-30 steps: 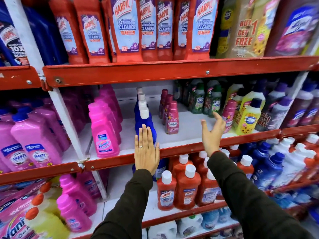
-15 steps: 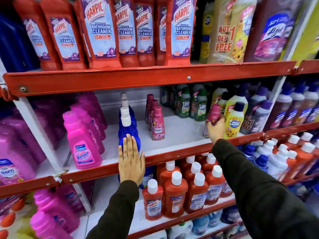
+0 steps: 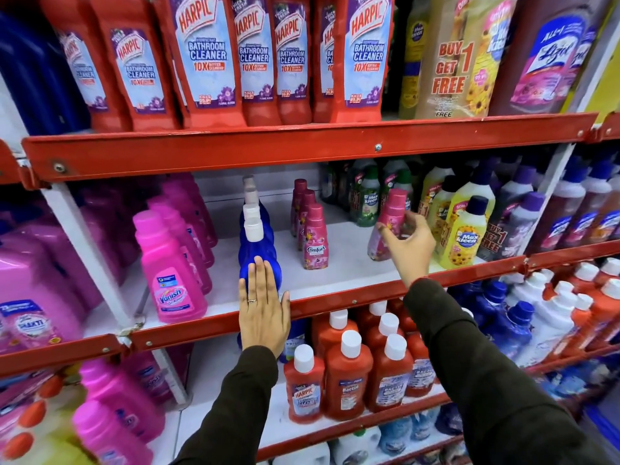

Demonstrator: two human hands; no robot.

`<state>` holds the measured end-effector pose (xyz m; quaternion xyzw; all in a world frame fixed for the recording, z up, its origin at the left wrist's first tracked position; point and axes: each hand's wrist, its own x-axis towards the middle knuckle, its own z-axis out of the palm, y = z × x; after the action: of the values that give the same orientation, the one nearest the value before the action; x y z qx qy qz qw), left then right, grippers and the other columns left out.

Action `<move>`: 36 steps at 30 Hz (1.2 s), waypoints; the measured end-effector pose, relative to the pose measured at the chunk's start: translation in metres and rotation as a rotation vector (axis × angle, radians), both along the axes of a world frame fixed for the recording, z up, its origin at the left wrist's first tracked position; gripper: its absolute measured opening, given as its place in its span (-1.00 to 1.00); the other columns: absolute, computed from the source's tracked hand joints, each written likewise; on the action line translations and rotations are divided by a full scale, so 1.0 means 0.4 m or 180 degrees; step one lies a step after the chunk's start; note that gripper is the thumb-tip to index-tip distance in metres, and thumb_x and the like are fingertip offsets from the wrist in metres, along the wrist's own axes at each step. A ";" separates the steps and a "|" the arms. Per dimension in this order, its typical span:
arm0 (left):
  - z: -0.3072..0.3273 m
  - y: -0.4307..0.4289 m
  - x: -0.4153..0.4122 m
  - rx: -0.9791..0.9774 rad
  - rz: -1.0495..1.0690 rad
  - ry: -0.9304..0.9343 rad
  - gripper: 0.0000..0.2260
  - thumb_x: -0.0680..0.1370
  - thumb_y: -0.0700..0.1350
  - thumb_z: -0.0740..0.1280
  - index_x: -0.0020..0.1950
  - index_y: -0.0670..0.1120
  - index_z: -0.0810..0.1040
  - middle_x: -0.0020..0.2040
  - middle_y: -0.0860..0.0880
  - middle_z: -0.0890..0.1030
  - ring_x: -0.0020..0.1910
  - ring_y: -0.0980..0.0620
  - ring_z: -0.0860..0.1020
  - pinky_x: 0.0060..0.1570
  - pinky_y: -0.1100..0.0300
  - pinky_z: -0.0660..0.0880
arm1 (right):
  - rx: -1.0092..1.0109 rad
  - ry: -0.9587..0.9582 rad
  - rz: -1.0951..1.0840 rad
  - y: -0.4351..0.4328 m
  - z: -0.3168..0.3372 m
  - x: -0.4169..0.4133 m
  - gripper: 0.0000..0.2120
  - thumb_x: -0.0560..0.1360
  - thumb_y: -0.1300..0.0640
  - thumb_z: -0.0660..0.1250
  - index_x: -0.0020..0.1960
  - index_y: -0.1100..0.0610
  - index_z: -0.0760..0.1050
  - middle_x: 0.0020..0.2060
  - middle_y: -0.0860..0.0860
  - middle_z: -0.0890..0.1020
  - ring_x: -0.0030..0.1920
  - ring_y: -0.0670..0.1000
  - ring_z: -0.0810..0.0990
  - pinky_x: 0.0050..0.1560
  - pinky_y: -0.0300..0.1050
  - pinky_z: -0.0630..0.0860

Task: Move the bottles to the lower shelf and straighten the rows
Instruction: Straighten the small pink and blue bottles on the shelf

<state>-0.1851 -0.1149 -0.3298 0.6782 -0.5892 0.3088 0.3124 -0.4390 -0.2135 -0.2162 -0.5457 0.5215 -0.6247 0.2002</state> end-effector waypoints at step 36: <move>0.043 0.052 -0.058 0.0520 -0.0396 0.0029 -0.38 0.67 0.04 0.02 0.64 -0.19 -0.11 0.64 -0.23 -0.02 0.65 -0.13 0.00 0.61 -0.02 -0.05 | 0.0334 0.0257 0.1054 0.115 -0.088 0.226 -0.32 0.34 -0.17 0.57 0.33 0.03 0.39 0.25 0.00 0.43 0.26 -0.04 0.44 0.21 -0.25 0.37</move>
<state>-0.2083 -0.0940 -0.3125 0.6649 -0.6519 0.2368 0.2773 -0.3488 -0.1673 -0.2513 -0.6376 0.4640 -0.5326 0.3075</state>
